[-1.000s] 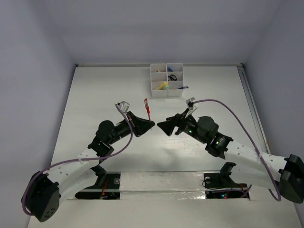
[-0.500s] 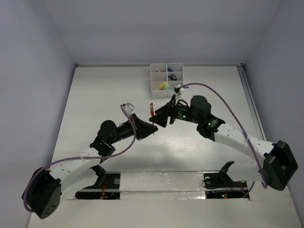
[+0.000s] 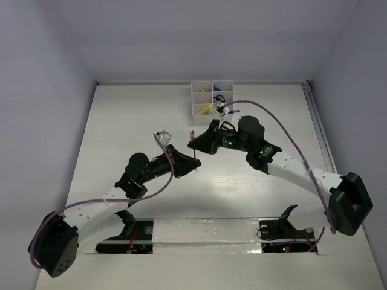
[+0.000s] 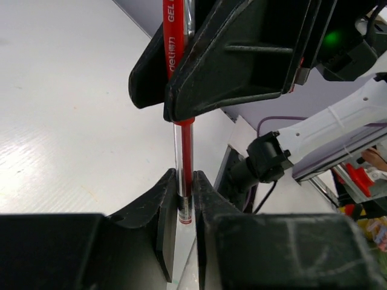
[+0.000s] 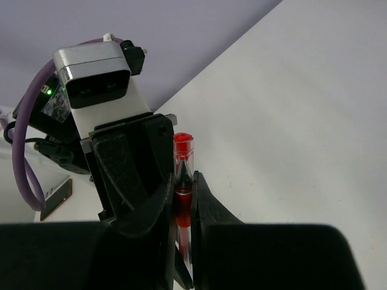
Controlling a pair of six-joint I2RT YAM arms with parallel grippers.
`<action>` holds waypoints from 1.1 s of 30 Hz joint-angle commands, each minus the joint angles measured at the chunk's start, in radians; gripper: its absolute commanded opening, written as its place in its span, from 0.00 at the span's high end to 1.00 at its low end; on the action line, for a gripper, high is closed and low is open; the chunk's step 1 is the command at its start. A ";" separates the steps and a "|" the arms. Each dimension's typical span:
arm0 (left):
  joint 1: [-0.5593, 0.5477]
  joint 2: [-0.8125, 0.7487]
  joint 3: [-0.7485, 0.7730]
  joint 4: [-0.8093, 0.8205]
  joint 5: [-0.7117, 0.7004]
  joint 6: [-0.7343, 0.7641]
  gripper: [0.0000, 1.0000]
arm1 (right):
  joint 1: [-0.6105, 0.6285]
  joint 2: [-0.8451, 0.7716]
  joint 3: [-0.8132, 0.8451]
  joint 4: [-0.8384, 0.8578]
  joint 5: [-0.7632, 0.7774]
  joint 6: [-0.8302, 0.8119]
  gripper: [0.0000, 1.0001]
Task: Sort the stationery into containers
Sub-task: Place the pen in the storage box.
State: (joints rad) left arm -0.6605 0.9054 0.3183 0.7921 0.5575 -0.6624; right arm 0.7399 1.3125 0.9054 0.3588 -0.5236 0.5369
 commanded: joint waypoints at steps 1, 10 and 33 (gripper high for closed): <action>-0.005 -0.036 -0.002 0.032 -0.034 0.015 0.91 | -0.031 -0.018 0.032 0.022 0.111 -0.020 1.00; -0.005 -0.132 -0.024 -0.103 -0.192 0.098 0.51 | -0.198 0.033 -0.037 0.242 0.534 -0.017 1.00; -0.014 -0.186 -0.082 -0.085 -0.370 0.231 0.01 | -0.306 0.637 0.303 0.580 1.041 -0.279 1.00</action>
State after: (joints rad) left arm -0.6685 0.7315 0.2394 0.6518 0.2008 -0.4515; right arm 0.4393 1.9087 1.1542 0.8471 0.4618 0.2913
